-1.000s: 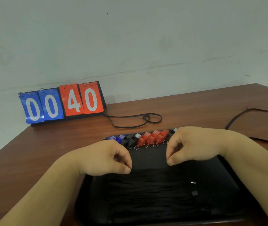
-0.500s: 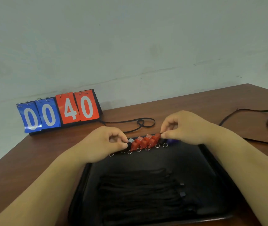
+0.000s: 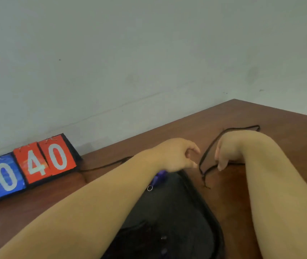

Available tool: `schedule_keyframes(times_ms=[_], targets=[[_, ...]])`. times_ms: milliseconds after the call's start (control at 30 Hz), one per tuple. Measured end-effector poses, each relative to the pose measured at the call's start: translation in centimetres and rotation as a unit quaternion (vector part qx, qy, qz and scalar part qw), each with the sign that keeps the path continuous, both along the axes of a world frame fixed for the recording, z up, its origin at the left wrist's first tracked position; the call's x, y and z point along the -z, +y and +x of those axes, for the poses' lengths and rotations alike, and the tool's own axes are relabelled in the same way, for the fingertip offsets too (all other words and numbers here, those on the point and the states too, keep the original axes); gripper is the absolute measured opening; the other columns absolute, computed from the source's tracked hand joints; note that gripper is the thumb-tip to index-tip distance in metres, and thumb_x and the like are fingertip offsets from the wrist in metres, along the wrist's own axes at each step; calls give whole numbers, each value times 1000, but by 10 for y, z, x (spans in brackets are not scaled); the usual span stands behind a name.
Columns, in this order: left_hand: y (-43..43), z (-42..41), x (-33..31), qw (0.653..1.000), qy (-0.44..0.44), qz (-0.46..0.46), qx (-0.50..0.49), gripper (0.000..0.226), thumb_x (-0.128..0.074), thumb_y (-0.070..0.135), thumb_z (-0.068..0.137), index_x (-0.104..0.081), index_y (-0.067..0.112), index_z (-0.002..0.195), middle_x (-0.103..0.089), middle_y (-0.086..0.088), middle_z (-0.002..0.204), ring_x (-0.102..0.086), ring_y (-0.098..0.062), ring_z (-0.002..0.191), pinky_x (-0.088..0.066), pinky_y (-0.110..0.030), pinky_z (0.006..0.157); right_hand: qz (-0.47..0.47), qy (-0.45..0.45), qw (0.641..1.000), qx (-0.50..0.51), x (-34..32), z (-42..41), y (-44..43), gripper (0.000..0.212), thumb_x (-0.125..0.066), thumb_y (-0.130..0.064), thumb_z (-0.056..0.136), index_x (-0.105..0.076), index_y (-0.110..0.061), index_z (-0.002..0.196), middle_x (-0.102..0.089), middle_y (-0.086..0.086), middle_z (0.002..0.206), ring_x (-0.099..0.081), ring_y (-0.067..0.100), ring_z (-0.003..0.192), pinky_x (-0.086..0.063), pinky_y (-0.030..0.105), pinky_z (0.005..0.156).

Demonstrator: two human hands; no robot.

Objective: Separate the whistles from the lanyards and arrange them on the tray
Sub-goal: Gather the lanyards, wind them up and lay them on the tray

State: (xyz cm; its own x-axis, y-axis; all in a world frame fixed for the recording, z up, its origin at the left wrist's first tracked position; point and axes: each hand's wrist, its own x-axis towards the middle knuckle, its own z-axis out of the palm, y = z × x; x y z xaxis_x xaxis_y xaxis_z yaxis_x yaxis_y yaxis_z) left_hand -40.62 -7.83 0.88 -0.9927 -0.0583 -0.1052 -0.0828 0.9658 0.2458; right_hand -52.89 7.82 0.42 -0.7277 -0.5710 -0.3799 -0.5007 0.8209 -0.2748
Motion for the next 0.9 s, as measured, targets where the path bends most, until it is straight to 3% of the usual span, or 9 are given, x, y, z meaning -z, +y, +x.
schedule_keyframes(times_ms=[100, 233, 367, 467, 533, 633, 733, 900], targets=[[16, -26, 8, 997, -59, -35, 18, 44, -75, 42, 90, -66, 21, 128, -63, 5, 105, -61, -18, 98, -48, -32, 84, 26, 22, 999, -20, 6, -8, -2, 61, -90, -38, 70, -73, -14, 123, -67, 5, 118, -64, 30, 112, -53, 44, 101], [22, -36, 21, 997, -62, -32, 21, 21, -71, 34, 94, -72, 14, 99, -64, 3, 90, -58, -18, 82, -47, -32, 73, 2, 25, 999, -25, 4, -2, -1, 42, -80, -30, 86, -73, -10, 122, -63, 7, 110, -62, 28, 99, -52, 37, 87], [20, -32, 21, 996, -71, -58, 2, 20, -58, 27, 103, -66, 12, 92, -66, -4, 90, -60, -25, 86, -47, -36, 78, -30, 47, 997, -45, 3, 4, -1, 21, -75, -25, 89, -74, -8, 101, -62, 7, 90, -59, 27, 86, -48, 33, 75], [4, -23, 11, 998, 20, -33, -57, 17, -49, 25, 105, -56, 20, 90, -68, 2, 90, -64, -23, 87, -50, -37, 79, -172, 30, 984, -41, 3, 6, -3, 6, -72, -15, 87, -76, -10, 86, -73, 5, 91, -68, 24, 84, -56, 35, 77], [-14, -9, -3, 987, 97, 62, -114, 19, -44, 25, 107, -52, 24, 89, -72, 3, 87, -72, -18, 82, -57, -41, 81, -345, 4, 938, -30, 0, 11, -8, 5, -76, -17, 86, -77, -22, 87, -78, -3, 83, -72, 13, 82, -56, 30, 75], [-43, 25, -28, 949, 211, 166, -164, 18, -44, 21, 107, -53, 23, 91, -72, 4, 78, -71, -14, 67, -55, -41, 75, -489, -53, 870, -38, -8, 28, -18, 4, -75, -21, 89, -75, -25, 92, -80, -5, 80, -73, -1, 70, -57, 23, 74], [-77, 72, -43, 901, 308, 227, -206, 19, -50, 16, 105, -57, 21, 87, -67, 6, 67, -60, -12, 60, -48, -35, 65, -531, -26, 847, -29, -10, 38, -30, 2, -75, -20, 89, -75, -22, 89, -78, -3, 81, -65, -4, 56, -47, 6, 56], [-122, 158, -28, 738, 408, 447, -298, 19, -55, 10, 104, -65, 17, 89, -64, 2, 68, -54, -12, 63, -43, -29, 64, -523, 19, 852, -28, -6, 50, -43, 2, -75, -25, 91, -74, -27, 89, -74, -10, 80, -67, -2, 62, -41, 1, 52]])
